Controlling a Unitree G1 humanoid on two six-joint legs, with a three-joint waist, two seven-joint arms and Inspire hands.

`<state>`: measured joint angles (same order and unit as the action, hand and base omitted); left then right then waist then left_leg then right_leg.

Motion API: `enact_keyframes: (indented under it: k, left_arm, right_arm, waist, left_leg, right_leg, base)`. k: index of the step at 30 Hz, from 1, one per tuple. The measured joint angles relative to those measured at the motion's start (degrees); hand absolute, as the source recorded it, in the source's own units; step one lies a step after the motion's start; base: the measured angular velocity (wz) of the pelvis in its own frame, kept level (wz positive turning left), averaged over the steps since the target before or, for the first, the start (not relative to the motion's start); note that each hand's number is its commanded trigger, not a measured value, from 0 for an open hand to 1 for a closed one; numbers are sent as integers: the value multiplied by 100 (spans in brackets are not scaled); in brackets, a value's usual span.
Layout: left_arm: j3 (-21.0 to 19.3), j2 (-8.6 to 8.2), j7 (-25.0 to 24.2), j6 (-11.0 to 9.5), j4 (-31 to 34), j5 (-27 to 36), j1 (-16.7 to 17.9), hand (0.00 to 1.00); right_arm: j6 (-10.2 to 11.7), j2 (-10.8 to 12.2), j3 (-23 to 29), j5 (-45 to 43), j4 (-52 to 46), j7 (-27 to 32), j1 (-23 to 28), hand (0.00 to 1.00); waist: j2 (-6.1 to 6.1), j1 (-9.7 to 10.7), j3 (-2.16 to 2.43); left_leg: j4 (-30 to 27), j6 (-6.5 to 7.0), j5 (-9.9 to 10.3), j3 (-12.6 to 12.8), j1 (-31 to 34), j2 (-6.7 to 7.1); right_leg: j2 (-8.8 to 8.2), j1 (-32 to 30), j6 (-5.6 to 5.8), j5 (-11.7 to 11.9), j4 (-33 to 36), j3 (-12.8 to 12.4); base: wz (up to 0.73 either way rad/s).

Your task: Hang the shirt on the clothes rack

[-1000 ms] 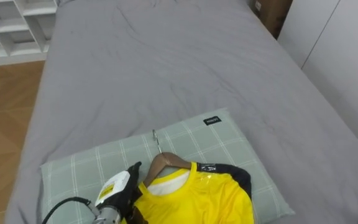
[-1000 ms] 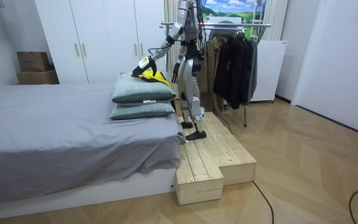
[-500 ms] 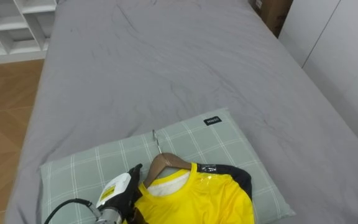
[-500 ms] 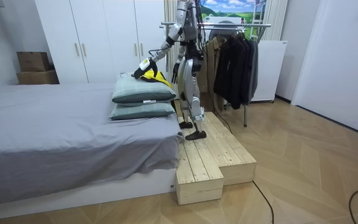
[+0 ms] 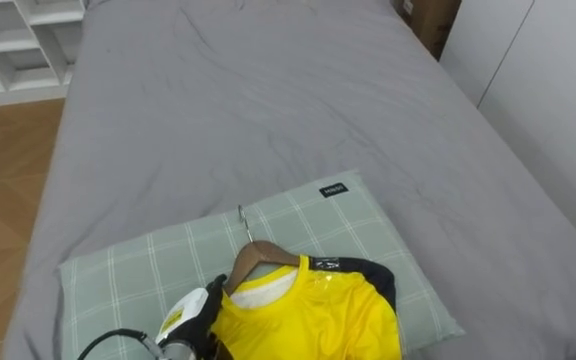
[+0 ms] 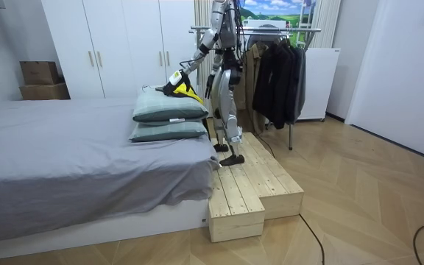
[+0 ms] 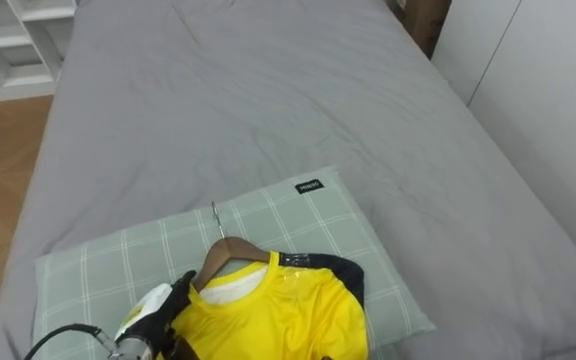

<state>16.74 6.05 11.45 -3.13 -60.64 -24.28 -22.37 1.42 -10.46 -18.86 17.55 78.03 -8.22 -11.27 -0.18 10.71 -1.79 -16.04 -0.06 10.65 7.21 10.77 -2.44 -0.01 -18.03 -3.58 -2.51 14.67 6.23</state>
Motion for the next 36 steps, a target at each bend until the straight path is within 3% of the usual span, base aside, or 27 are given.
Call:
enact_keyframes:
  k: [2,5,15,19,29,30,31,32,36]
  left_arm:
    - [-185,14,-79,6,-40,-3,-64,0]
    - [-390,16,-77,-2,-163,-3,-217,0]
    - [-650,29,100,-242,-424,-4,-356,0]
    - [-693,51,208,-339,-524,-4,-391,0]
    - [-761,203,329,-374,-589,-5,-505,0]
    - [-762,211,330,-379,-589,-5,-505,8]
    - [-762,229,332,-393,-589,-8,-505,91]
    - [-762,243,333,-397,-591,-8,-505,100]
    - [-765,297,383,-393,-593,-3,-509,100]
  right_arm:
    - [5,52,5,18,3,10,-13,0]
    - [12,107,3,116,4,8,-46,0]
    - [-5,181,14,189,-20,163,-128,0]
    - [-6,215,12,85,-21,183,-193,0]
    - [-12,272,-3,-21,-189,192,-210,0]
    - [-12,276,-4,-22,-194,192,-204,0]
    - [-11,280,-5,-22,-205,189,-189,0]
    - [-10,281,-2,-19,-209,191,-170,0]
    - [-6,282,0,-4,-244,232,-108,0]
  waist:
    - [-83,2,-48]
    - [-194,11,-67]
    - [-244,-6,-69]
    - [-303,-18,-102]
    - [-437,-34,-96]
    - [-447,-34,-95]
    - [-464,-32,-94]
    - [-478,-30,-93]
    - [-490,-31,-94]
  left_leg:
    - [-80,-3,1,49,84,-21]
    - [-169,-28,25,57,288,-50]
    - [-491,-57,187,57,666,-153]
    - [-544,-86,211,70,698,-194]
    - [-777,-147,269,75,952,-278]
    - [-785,-149,272,74,954,-282]
    - [-785,-149,271,71,956,-287]
    - [-799,-150,272,71,960,-295]
    - [-957,-165,349,87,1001,-367]
  right_leg:
    - [6,-69,11,-6,14,-13]
    - [19,-234,-3,39,24,6]
    - [105,-466,-52,119,127,6]
    - [140,-505,-92,130,128,-14]
    - [248,-721,-132,127,234,-132]
    - [251,-721,-132,127,234,-132]
    - [256,-721,-133,127,229,-134]
    - [260,-716,-140,131,222,-132]
    - [312,-711,-153,138,222,-144]
  base:
    - [-4]
    - [0]
    - [-2]
    - [-3]
    - [-3]
    - [0]
    - [0]
    - [0]
    - [-5]
